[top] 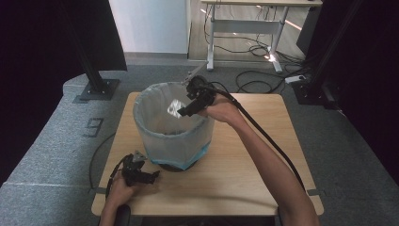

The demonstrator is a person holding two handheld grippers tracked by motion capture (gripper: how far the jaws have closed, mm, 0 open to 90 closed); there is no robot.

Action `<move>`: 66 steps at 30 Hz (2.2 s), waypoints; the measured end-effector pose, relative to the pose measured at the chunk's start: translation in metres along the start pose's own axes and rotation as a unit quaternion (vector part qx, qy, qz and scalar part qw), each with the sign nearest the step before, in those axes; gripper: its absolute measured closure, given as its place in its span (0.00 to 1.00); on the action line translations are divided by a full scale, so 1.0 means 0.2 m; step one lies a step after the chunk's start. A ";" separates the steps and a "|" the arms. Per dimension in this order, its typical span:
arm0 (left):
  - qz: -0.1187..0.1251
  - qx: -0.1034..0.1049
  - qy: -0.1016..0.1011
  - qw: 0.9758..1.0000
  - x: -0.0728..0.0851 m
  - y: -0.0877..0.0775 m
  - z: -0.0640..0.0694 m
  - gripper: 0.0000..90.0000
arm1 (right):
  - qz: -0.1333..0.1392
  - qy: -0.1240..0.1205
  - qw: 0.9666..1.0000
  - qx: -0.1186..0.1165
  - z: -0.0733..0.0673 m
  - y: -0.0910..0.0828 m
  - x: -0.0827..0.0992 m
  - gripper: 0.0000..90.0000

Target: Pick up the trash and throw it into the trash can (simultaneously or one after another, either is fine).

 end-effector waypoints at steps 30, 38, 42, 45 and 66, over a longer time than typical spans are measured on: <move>0.000 0.000 0.000 1.000 0.00 0.00 0.00 0.00 | 0.035 0.058 0.994 0.081 0.16 -0.28 0.25 0.00; 0.000 0.000 0.000 1.000 0.00 0.00 0.00 0.00 | 0.040 0.078 0.992 0.090 0.20 -0.35 0.36 0.00; 0.000 0.000 0.000 1.000 0.00 0.00 0.00 0.00 | 0.041 0.081 0.991 0.095 0.21 -0.38 0.41 0.00; 0.000 0.000 0.000 1.000 0.00 0.00 0.00 0.00 | 0.042 0.086 0.991 0.098 0.22 -0.40 0.45 0.00; 0.000 0.000 0.000 1.000 0.00 0.00 0.00 0.00 | 0.052 0.104 0.985 0.126 0.24 -0.50 0.71 0.00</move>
Point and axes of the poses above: each handheld gripper's, and its own axes: y roughly forward along the jaws, x roughly out of its underside, z roughly to its right, the point moved 4 cm from there along y, roughly forward along the jaws, and after that the axes turned 4 degrees about -y, right-handed, at the moved point
